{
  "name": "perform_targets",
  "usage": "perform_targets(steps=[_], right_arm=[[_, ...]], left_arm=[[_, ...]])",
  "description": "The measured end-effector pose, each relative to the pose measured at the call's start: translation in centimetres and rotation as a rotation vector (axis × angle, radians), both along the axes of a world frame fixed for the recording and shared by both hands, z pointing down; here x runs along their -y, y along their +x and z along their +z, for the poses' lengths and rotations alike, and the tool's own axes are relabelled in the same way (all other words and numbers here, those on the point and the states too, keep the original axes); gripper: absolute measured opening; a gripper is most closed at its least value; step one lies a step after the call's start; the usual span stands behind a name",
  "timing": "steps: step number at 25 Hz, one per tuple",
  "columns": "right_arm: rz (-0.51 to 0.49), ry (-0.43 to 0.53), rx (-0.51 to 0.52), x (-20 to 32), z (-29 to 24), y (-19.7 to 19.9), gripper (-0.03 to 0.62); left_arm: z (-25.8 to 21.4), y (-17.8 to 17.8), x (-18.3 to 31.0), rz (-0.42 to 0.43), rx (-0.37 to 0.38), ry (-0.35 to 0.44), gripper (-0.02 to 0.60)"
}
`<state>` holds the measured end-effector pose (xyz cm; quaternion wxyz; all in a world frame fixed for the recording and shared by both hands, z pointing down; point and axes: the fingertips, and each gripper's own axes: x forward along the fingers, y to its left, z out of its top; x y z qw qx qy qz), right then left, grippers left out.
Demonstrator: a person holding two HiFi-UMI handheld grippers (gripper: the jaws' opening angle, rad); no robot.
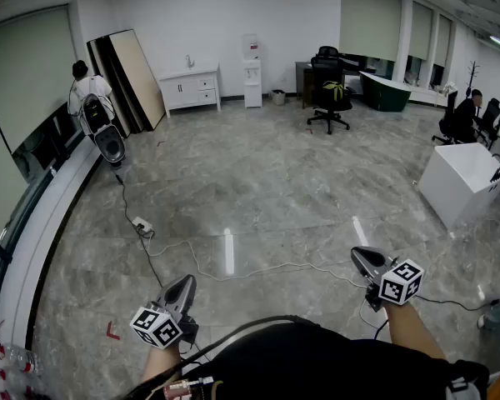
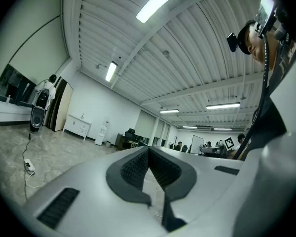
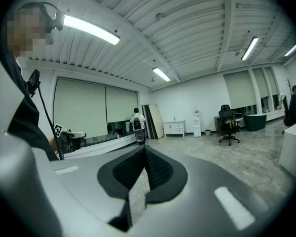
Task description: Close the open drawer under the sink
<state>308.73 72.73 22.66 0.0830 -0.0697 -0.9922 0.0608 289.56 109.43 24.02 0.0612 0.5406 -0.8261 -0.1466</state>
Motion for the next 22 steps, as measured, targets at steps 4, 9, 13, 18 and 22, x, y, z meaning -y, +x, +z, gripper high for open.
perform_targets(steps=[4, 9, 13, 18, 22], right_arm=[[0.003, -0.001, 0.000, 0.1, 0.3, 0.0, 0.000], [-0.002, -0.009, -0.002, 0.1, 0.6, -0.5, 0.000], [-0.006, -0.017, 0.001, 0.4, 0.7, -0.7, 0.000], [0.009, -0.066, 0.016, 1.5, 0.8, -0.5, 0.000], [0.009, -0.096, 0.016, 2.7, 1.0, 0.0, 0.002]], left_arm=[[0.2, 0.0, 0.3, 0.008, 0.000, -0.001, 0.000], [0.3, -0.3, 0.4, 0.008, -0.004, -0.003, 0.000], [0.3, -0.3, 0.7, 0.008, -0.003, -0.006, 0.000], [0.4, 0.1, 1.6, 0.012, -0.008, -0.009, 0.000], [0.2, 0.8, 2.9, 0.016, -0.014, -0.019, 0.000]])
